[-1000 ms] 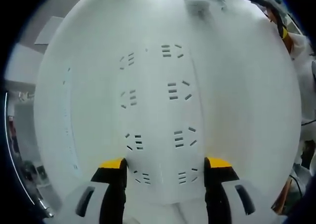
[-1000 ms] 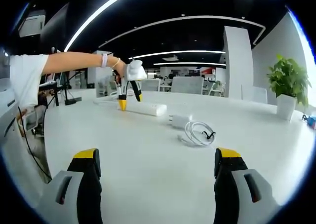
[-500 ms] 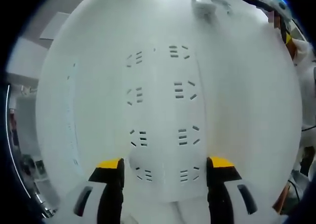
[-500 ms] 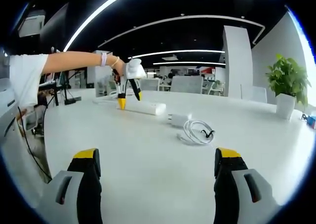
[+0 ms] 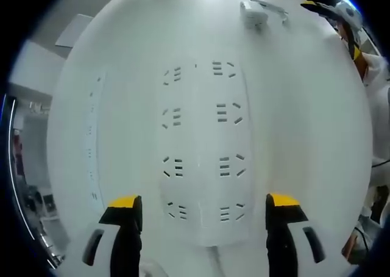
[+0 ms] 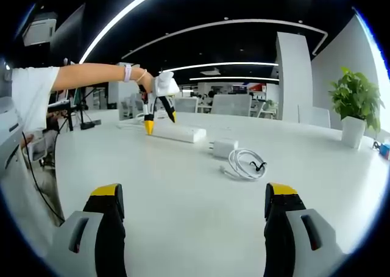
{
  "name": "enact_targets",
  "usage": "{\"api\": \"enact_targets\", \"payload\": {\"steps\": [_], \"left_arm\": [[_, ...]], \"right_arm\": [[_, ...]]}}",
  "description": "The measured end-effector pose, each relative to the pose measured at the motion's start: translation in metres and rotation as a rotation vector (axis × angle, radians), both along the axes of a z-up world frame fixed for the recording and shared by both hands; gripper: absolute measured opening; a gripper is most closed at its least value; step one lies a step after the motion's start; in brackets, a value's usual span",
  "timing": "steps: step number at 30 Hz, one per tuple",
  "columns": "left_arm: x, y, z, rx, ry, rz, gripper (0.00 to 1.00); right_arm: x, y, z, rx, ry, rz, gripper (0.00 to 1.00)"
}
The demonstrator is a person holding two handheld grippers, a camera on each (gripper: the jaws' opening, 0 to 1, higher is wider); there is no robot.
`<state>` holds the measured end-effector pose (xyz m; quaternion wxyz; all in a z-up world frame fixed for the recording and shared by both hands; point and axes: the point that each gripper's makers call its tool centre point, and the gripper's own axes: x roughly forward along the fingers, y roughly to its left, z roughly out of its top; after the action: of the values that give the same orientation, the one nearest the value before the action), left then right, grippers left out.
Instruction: Straighten the power strip on the desk, plug the charger into it
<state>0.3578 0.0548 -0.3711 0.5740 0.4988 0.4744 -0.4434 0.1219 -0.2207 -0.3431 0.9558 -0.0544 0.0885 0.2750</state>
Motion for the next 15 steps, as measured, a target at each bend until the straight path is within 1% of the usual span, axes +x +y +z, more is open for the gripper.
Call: {"api": "enact_targets", "payload": {"steps": [3,6,15], "left_arm": [[0.0003,-0.0015,0.0003,-0.007,0.005,0.001,0.91],[-0.0028,-0.0043,-0.0002,-0.020,0.001,0.004,0.98],[-0.0070,-0.0073,0.0001,-0.066,0.006,0.024,0.99]], "right_arm": [[-0.0007,0.0007,0.0005,0.000,-0.002,0.001,0.95],[-0.0010,0.0002,0.0012,0.000,-0.003,0.002,0.95],[-0.0032,0.0002,0.0012,0.001,-0.004,0.002,0.95]]}}
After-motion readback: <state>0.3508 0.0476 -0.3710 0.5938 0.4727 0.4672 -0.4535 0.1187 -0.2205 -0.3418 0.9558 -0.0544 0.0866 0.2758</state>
